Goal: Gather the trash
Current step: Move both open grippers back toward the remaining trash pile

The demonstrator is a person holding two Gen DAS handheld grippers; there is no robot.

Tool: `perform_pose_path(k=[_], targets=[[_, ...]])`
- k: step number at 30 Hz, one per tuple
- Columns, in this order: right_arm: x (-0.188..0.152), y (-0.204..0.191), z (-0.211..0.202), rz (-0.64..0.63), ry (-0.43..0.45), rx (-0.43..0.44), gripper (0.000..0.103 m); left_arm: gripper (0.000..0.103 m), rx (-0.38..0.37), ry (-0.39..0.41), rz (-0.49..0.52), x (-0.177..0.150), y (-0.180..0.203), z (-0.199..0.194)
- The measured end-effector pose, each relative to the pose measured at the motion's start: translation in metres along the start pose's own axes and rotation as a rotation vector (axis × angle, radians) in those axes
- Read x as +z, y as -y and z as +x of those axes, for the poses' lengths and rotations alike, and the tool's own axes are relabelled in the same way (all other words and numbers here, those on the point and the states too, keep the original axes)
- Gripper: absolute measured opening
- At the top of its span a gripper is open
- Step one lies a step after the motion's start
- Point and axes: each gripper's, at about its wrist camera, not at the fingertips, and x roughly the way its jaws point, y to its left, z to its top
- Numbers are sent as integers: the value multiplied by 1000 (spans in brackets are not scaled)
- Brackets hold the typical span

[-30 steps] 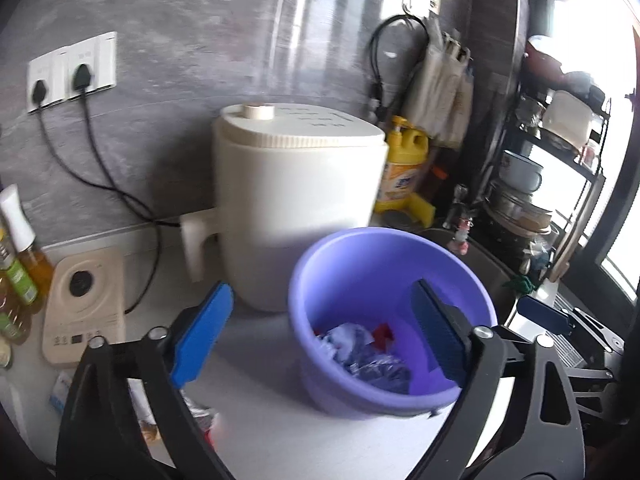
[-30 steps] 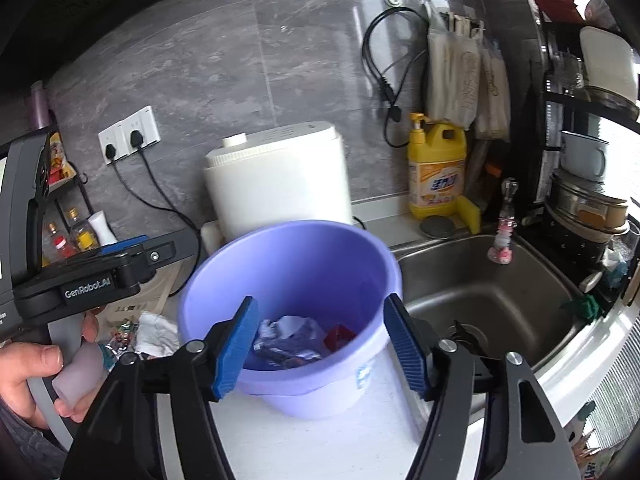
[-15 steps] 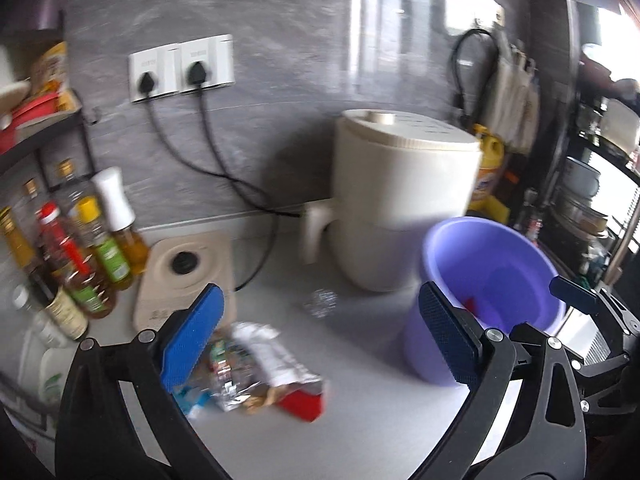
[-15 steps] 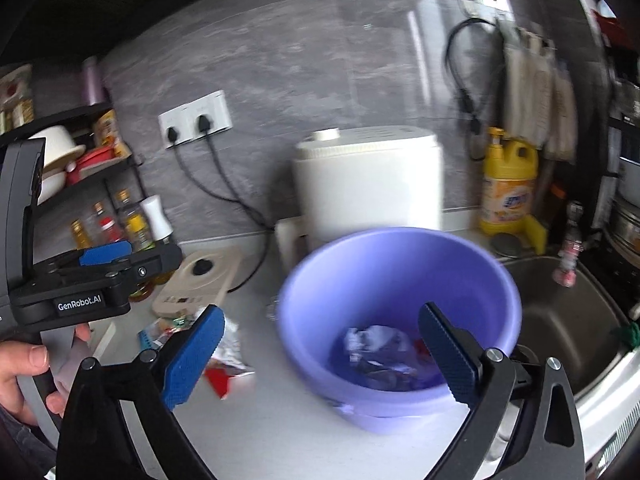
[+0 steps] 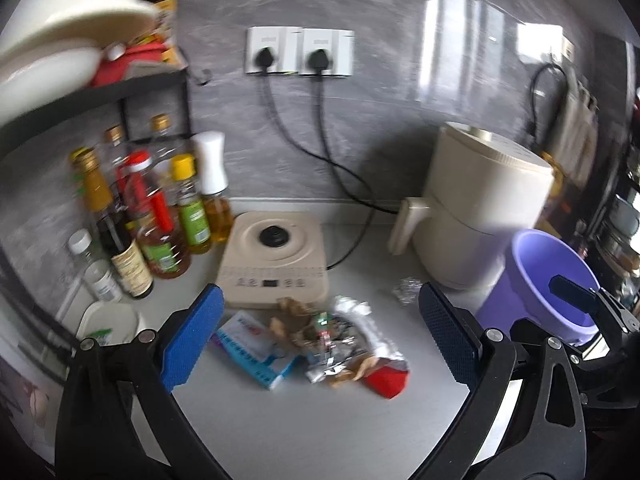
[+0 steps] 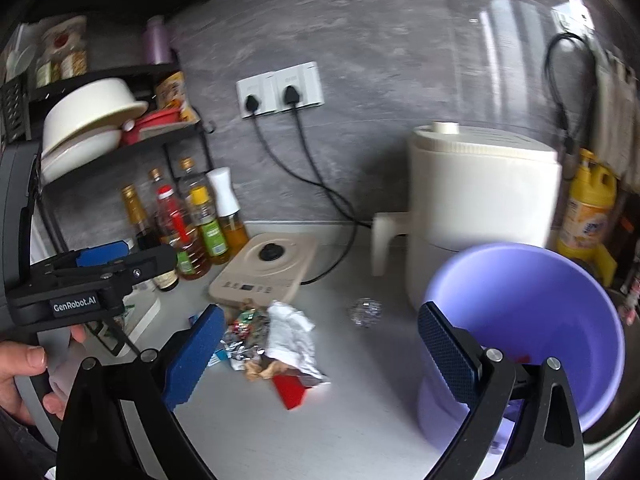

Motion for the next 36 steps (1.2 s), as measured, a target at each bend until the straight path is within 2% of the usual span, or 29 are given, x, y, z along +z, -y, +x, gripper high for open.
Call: perform_pose_path(k=[3,11,16,22,27,36], targets=[[-1,-13,11,-16,-20,26,94,97,7,-19,-49,-6,-21,2],[-2,-39,37,-48,-85,83,81,94,-11,-47,-100,-19,-49,10],[-4,-47,56,-52,-133,100,68,77,-53,-91,-100,-27,-52,23],[-10,-48,68,-52,-175,88,62,59,-111,-150,-99,-36,-49,46],[-20,-41,74,-45,-213,59,57,51,-148,-203,-100,-43,-41,68],[-31,-31,86,-54,-256,14,56,46,-172,-295,-92,-63,-26,115]])
